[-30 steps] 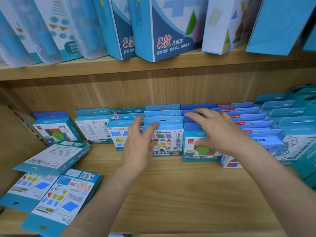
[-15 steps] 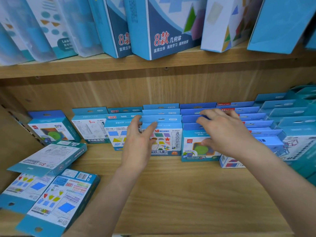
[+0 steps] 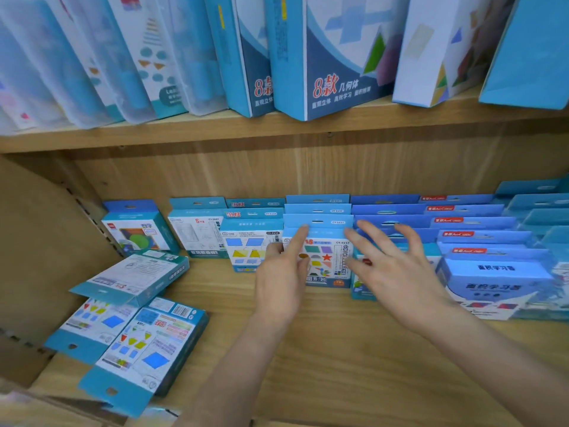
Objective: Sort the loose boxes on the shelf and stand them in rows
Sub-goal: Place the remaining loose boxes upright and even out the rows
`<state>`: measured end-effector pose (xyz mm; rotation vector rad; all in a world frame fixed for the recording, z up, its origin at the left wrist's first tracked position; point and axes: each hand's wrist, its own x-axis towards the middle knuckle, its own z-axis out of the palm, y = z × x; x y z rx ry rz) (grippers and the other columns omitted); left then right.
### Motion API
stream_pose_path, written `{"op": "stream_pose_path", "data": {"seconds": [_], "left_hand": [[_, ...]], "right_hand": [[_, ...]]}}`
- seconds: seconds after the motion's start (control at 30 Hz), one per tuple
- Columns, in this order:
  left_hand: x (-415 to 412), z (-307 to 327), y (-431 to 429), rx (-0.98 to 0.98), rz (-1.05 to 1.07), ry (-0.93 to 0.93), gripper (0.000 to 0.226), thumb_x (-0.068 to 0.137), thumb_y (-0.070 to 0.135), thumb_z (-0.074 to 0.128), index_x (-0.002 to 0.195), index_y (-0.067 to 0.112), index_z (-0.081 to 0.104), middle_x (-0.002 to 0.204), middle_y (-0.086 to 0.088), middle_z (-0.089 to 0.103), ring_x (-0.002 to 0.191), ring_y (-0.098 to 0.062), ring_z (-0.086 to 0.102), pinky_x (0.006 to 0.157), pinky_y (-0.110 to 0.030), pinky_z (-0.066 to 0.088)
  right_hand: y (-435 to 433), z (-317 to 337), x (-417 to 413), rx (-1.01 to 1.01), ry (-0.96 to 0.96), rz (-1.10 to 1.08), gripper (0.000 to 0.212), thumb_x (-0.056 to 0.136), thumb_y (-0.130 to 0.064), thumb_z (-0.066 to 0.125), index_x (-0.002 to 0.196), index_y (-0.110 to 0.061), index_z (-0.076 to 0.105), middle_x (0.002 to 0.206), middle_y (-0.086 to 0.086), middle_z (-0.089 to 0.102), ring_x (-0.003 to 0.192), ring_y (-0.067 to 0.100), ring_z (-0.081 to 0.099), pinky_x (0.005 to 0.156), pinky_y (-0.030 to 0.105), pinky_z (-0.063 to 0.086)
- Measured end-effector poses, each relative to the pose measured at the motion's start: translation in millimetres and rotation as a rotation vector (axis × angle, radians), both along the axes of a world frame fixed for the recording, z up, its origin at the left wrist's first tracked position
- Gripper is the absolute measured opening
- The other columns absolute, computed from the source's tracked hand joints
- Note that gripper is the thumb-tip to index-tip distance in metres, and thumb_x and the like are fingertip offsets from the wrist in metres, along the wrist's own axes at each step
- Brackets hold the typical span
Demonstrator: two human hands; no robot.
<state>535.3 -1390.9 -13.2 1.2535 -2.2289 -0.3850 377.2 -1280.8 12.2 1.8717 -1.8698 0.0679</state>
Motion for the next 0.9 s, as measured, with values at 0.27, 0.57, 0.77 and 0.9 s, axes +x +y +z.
{"op": "stream_pose_path", "data": {"seconds": [0.27,0.57,0.77,0.9], "left_hand": [[13.4,10.9,-2.8,0.032,-0.103,-0.099,0.067,0.094,0.017,0.050,0.146,0.045,0.018,0.102,-0.006,0.055,0.085,-0.024,0.059,0.072,-0.035,0.047],[140.6,11.9,34.2,-0.037,-0.140,0.149,0.025,0.086,0.014,0.055,0.101,0.025,0.071,0.098,0.010,0.071,0.085,-0.005,0.063,0.075,-0.024,0.051],[260.3,-9.2,28.8,0.041,-0.146,-0.004,0.045,0.068,0.004,0.054,0.102,0.031,0.068,0.107,0.018,0.065,0.104,0.001,0.055,0.091,-0.009,0.040],[304.4,-33.2,18.5,0.031,-0.214,-0.312,0.075,0.067,0.016,0.067,0.133,0.042,0.044,0.145,0.015,0.038,0.135,-0.003,0.028,0.111,-0.023,0.025]], "right_hand": [[-1.4,-5.3,0.8,-0.035,-0.054,0.016,0.053,0.052,-0.003,0.083,0.100,-0.017,0.065,0.136,0.012,0.052,0.135,0.026,0.031,0.096,0.060,0.023],[-12.4,-4.0,64.3,-0.343,-0.777,0.099,0.032,0.085,-0.032,0.048,0.106,-0.013,0.063,0.122,0.006,0.061,0.120,0.024,0.052,0.102,0.039,0.037],[-17.0,-29.7,145.5,-0.173,-1.099,0.112,0.024,0.084,-0.025,0.058,0.107,-0.027,0.061,0.113,-0.011,0.062,0.108,0.008,0.057,0.096,0.018,0.038],[-23.0,-39.8,191.3,0.013,-1.100,0.122,0.029,0.087,-0.028,0.062,0.114,-0.037,0.056,0.124,-0.023,0.052,0.117,-0.005,0.047,0.100,0.005,0.028]]}}
